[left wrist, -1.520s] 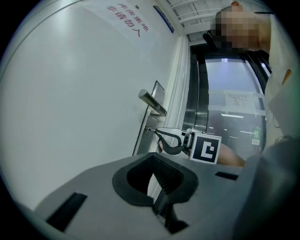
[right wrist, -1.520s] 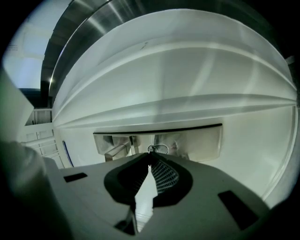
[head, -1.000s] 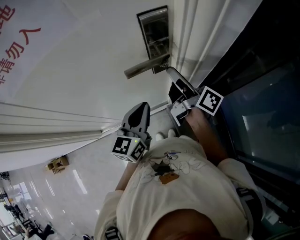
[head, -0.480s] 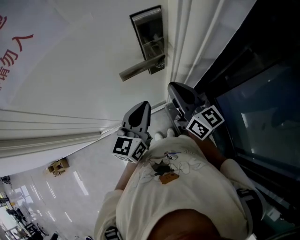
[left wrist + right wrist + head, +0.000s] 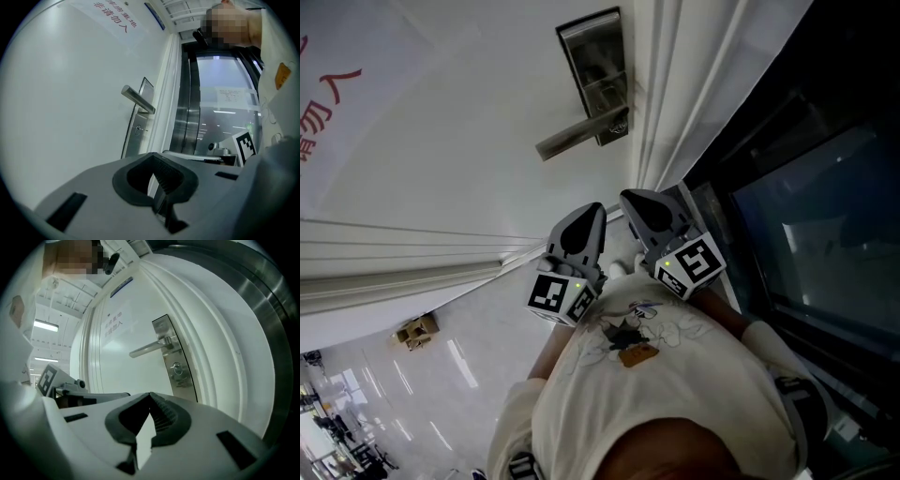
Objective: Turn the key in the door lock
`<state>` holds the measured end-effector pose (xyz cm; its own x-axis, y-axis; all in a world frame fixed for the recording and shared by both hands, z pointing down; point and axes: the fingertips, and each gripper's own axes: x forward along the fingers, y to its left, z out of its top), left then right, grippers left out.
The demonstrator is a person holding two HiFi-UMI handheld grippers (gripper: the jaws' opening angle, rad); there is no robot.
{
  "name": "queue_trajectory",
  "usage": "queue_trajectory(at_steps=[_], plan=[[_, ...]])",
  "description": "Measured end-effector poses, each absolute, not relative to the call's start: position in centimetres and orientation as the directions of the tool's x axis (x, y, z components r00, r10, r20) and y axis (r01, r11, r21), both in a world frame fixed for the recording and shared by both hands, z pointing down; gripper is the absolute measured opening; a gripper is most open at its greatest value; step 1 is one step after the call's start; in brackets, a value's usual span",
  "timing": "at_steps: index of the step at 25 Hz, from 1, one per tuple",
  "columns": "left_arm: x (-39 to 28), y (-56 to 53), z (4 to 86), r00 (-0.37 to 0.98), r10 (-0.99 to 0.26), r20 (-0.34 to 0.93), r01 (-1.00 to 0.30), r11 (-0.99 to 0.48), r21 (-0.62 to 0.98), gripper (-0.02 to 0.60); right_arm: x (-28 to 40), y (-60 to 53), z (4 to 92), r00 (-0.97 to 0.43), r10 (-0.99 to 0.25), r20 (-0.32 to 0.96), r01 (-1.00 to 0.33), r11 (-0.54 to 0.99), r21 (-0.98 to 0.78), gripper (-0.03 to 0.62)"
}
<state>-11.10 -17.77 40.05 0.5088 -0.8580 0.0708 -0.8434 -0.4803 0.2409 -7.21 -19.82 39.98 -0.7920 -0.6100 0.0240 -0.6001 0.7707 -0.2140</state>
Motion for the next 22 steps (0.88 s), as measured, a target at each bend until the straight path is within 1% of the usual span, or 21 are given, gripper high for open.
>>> queue_trajectory(at_steps=[7, 22], plan=[[-10.93, -17.71, 40.06, 0.516, -0.854, 0.074, -0.840, -0.487, 0.240, 0.005, -7.44, -19.42, 40.09, -0.802, -0.596, 0.038, -0.592, 0.785, -0.184, 0.006], [-11.11, -17.78, 39.77, 0.505, -0.861, 0.060, -0.843, -0.477, 0.248, 0.005, -7.29, -19.38, 40.21, -0.801, -0.598, 0.035, -0.591, 0.780, -0.205, 0.006]])
